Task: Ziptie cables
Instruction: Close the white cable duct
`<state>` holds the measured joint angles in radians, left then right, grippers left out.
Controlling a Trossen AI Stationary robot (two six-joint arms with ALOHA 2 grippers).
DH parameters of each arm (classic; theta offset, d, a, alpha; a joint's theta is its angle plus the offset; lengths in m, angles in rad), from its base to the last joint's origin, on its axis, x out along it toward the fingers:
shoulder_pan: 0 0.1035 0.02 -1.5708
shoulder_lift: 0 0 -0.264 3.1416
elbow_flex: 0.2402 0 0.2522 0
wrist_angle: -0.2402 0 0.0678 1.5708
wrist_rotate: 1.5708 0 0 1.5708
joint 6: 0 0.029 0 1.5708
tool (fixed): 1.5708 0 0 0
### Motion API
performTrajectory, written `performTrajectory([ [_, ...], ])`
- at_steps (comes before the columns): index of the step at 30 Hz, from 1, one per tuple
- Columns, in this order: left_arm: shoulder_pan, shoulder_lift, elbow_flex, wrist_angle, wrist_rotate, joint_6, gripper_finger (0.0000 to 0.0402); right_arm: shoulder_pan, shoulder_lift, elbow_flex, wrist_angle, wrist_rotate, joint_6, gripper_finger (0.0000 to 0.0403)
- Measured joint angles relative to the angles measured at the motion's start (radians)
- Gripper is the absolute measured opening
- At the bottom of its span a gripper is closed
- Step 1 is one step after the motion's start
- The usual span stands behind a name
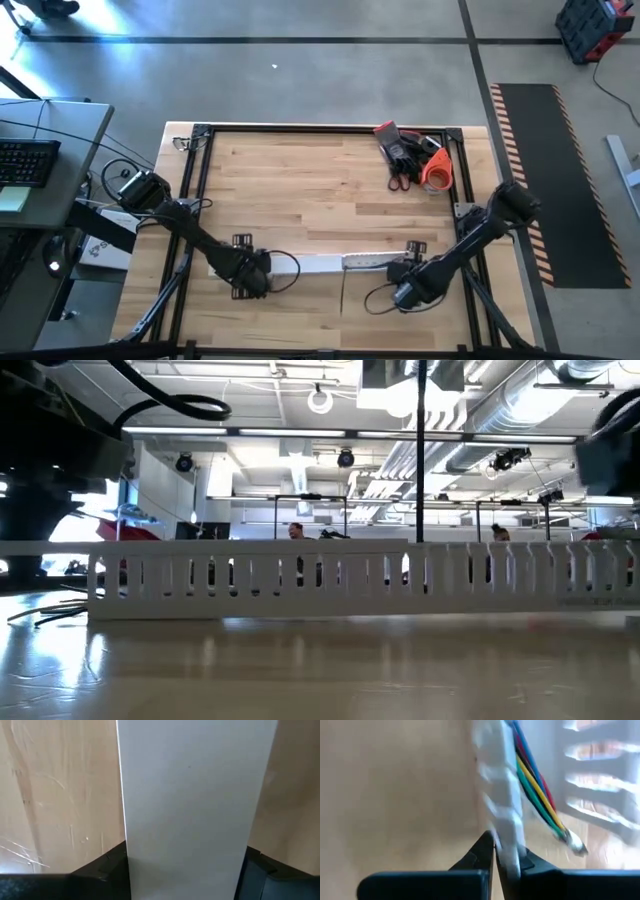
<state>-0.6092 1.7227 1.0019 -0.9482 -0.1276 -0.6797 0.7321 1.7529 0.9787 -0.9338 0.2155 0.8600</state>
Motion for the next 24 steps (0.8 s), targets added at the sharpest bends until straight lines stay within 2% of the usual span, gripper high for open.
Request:
performTrajectory([
  [3, -0.015, -0.001, 0.0, -0.005, 0.006, -0.016, 0.0215, 0.037, -0.057, 0.0, -0.017, 0.02, 0.056, 0.0008],
  [6, -0.024, -0.001, 0.0, -0.012, 0.006, -0.029, 0.0215, 0.074, -0.124, 0.0, -0.021, 0.033, 0.139, 0.0031],
  [9, -0.03, -0.001, 0.0, -0.014, 0.008, -0.03, 0.0215, 0.114, -0.191, 0.0, -0.014, 0.082, 0.209, 0.0071],
  [12, -0.032, -0.001, -0.001, -0.016, 0.007, -0.041, 0.0215, 0.151, -0.233, 0.0, 0.048, 0.204, 0.199, 0.0122],
  [15, -0.033, -0.001, -0.001, -0.015, 0.007, -0.049, 0.0215, 0.157, -0.236, 0.0, 0.185, 0.37, 0.1, 0.0182],
  [17, -0.033, -0.001, -0.001, -0.015, 0.007, -0.05, 0.0215, 0.138, -0.222, 0.0, 0.305, 0.439, -0.018, 0.0223],
  [19, -0.033, -0.001, -0.001, -0.015, 0.009, -0.051, 0.0215, 0.103, -0.201, 0.0, 0.425, 0.444, -0.144, 0.0262],
  [24, -0.033, -0.001, -0.002, -0.01, 0.011, -0.052, 0.0215, -0.013, -0.175, -0.001, 0.614, 0.354, -0.412, 0.0333],
])
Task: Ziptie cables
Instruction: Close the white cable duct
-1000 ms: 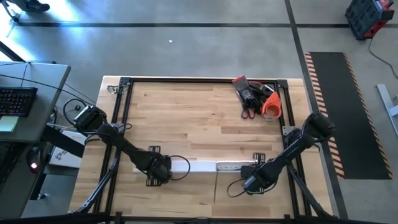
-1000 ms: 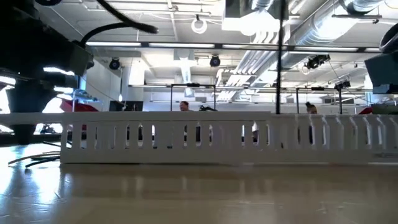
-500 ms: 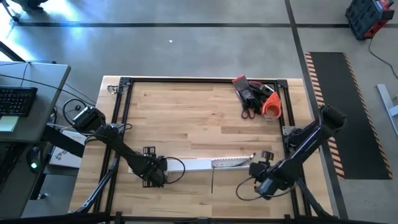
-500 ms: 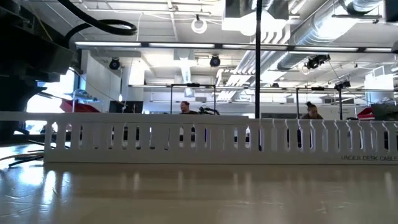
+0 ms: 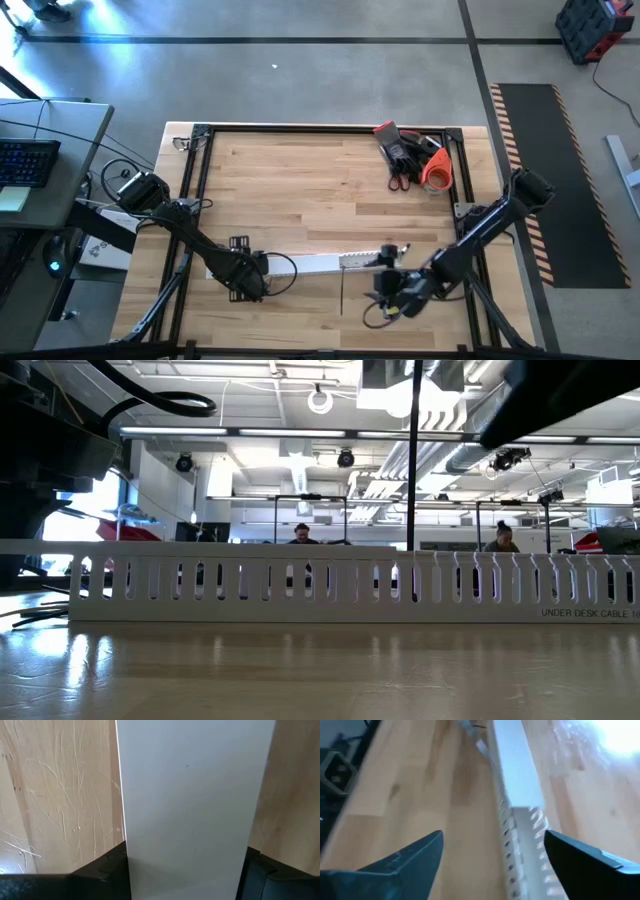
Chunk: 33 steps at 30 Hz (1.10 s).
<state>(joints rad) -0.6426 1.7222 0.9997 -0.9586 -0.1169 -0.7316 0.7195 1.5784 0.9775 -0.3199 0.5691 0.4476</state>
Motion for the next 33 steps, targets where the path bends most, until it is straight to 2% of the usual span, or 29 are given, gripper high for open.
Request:
performTrajectory([
  [4, 0.0, 0.0, 0.0, 0.012, 0.0, 0.0, 0.0215, -0.089, 0.001, -0.001, 0.044, -0.039, -0.143, 0.0352],
  [9, 0.0, 0.0, -0.001, 0.039, 0.0, -0.002, 0.0216, -0.192, 0.045, -0.011, 0.204, -0.184, -0.265, 0.0354],
  [16, -0.001, 0.0, -0.001, 0.045, 0.0, -0.018, 0.0216, -0.276, 0.143, -0.012, 0.175, -0.274, -0.228, 0.0355],
  [25, -0.001, 0.0, -0.001, 0.045, -0.004, -0.017, 0.0216, -0.301, 0.244, -0.013, 0.183, -0.281, -0.209, 0.035],
  [29, -0.001, 0.0, -0.001, 0.044, -0.005, -0.012, 0.0216, -0.312, 0.257, -0.013, 0.188, -0.289, -0.197, 0.0337],
  [33, -0.001, 0.0, -0.002, 0.043, -0.007, 0.001, 0.0216, -0.321, 0.257, -0.012, 0.198, -0.313, -0.195, 0.0308],
])
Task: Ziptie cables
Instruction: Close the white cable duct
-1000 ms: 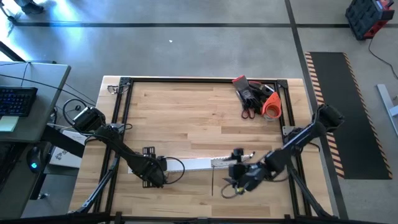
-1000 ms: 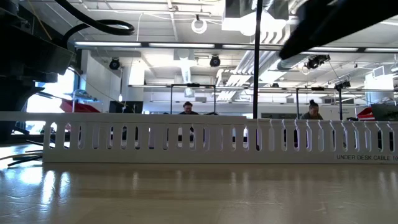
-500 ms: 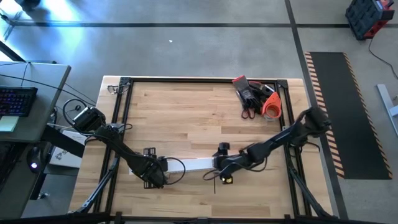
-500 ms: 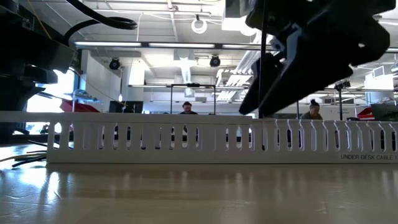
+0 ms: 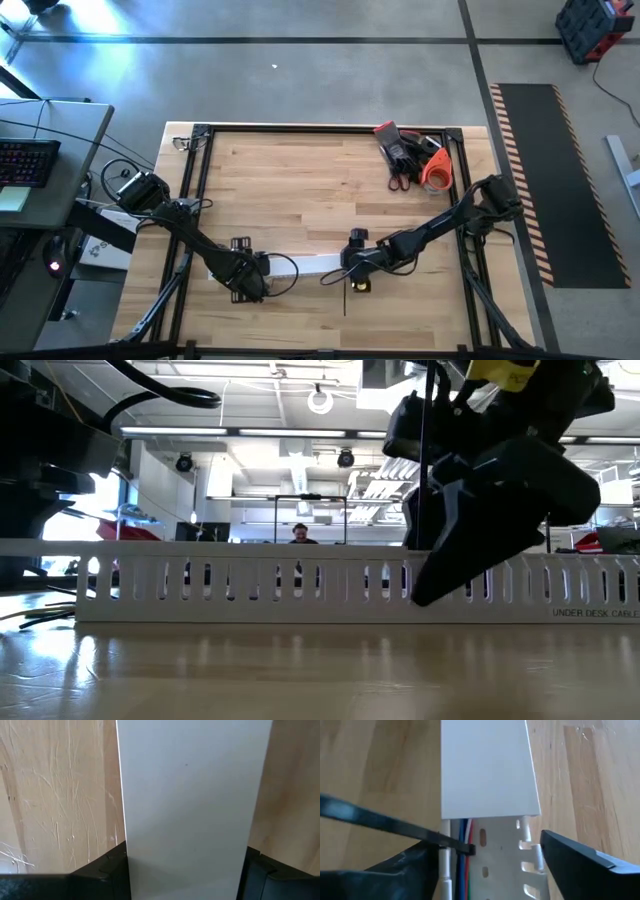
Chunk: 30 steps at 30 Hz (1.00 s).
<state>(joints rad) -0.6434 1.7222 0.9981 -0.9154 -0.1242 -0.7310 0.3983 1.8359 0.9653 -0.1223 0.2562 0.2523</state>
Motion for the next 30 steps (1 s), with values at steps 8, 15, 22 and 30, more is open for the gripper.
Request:
performTrajectory([
  [8, 0.0, 0.0, 0.0, -0.002, -0.026, 0.023, 0.0216, -0.001, -0.001, 0.0, 0.043, -0.043, -0.017, 0.0187],
  [15, -0.008, 0.0, -0.001, -0.004, -0.058, 0.053, 0.0216, 0.0, -0.002, 0.002, 0.05, -0.09, -0.056, 0.0132],
  [22, -0.009, 0.0, -0.001, 0.0, -0.058, 0.052, 0.0216, -0.001, -0.002, 0.002, 0.047, -0.073, -0.109, 0.0217],
  [30, -0.018, 0.0, -0.001, 0.001, -0.064, 0.05, 0.0216, -0.001, -0.032, 0.092, -0.134, -0.061, -0.104, 0.0324],
])
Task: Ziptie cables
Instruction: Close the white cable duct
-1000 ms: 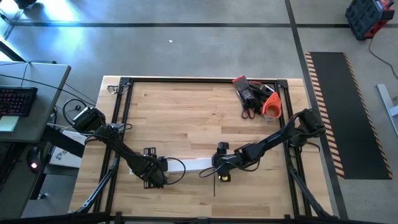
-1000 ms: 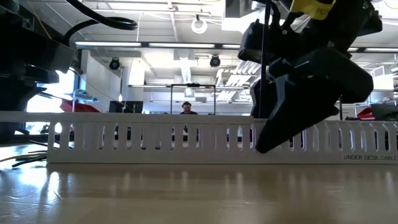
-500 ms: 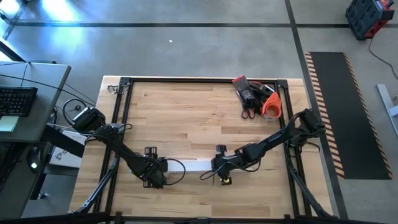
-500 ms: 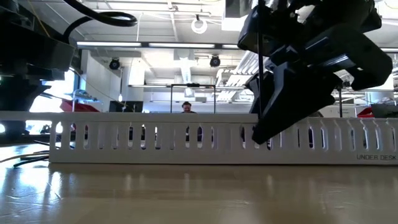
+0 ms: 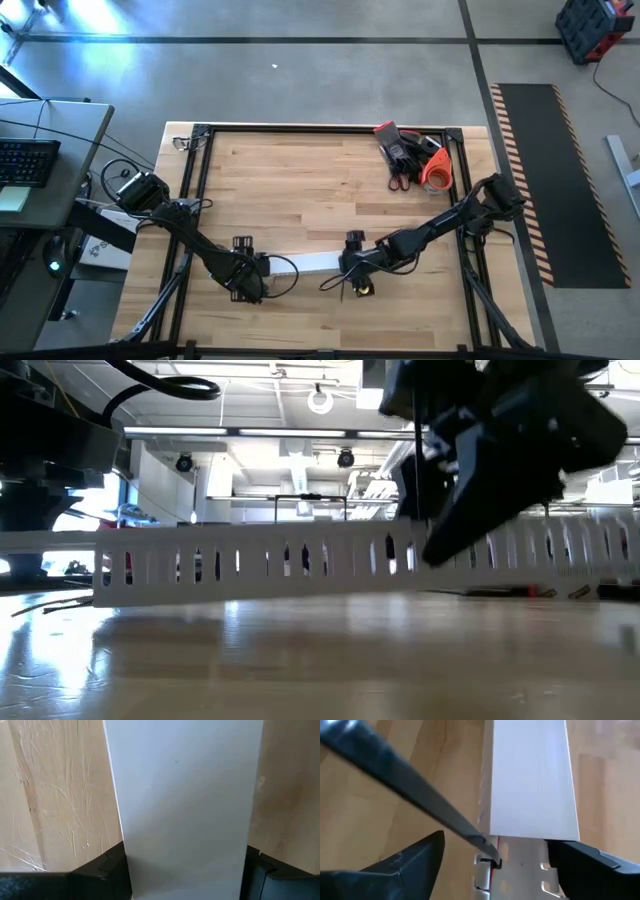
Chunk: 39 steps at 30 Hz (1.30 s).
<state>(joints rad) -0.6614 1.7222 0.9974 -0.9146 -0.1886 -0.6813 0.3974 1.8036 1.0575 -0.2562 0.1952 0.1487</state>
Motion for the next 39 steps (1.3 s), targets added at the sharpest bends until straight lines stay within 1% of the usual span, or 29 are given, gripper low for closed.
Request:
performTrajectory([
  [5, 0.0, 0.0, 0.001, 0.003, -0.015, -0.003, 0.0217, 0.022, -0.034, 0.082, -0.185, 0.084, 0.003, 0.0325],
  [10, -0.001, 0.0, 0.002, 0.003, -0.014, 0.007, 0.0216, 0.079, -0.082, 0.087, -0.211, 0.178, 0.026, 0.0312],
  [13, -0.002, 0.0, 0.002, 0.0, -0.006, 0.009, 0.0216, 0.1, -0.082, 0.084, -0.221, 0.203, 0.057, 0.0308],
  [15, -0.003, 0.0, 0.002, -0.003, -0.003, 0.011, 0.0216, 0.101, -0.082, 0.067, -0.182, 0.202, 0.079, 0.0307],
  [17, -0.004, 0.0, 0.002, -0.006, 0.008, 0.014, 0.0216, 0.096, -0.082, 0.032, -0.115, 0.172, 0.085, 0.0307],
  [21, -0.011, 0.0, 0.0, -0.014, 0.035, 0.011, 0.0216, 0.072, -0.082, -0.063, 0.071, 0.119, 0.088, 0.0307],
  [26, -0.022, 0.0, 0.0, -0.015, 0.034, -0.006, 0.0216, 0.046, -0.081, -0.128, 0.189, 0.122, 0.094, 0.0307],
  [29, -0.023, 0.0, 0.0, -0.022, 0.038, -0.023, 0.0216, 0.037, -0.081, -0.145, 0.264, 0.176, 0.105, 0.0307],
  [33, -0.023, 0.0, -0.001, -0.025, 0.041, -0.024, 0.0216, 0.035, -0.081, -0.149, 0.283, 0.179, 0.073, 0.0307],
  [39, -0.023, 0.0, -0.001, -0.029, 0.061, -0.024, 0.0216, 0.035, -0.053, -0.149, 0.311, 0.145, 0.076, 0.0307],
])
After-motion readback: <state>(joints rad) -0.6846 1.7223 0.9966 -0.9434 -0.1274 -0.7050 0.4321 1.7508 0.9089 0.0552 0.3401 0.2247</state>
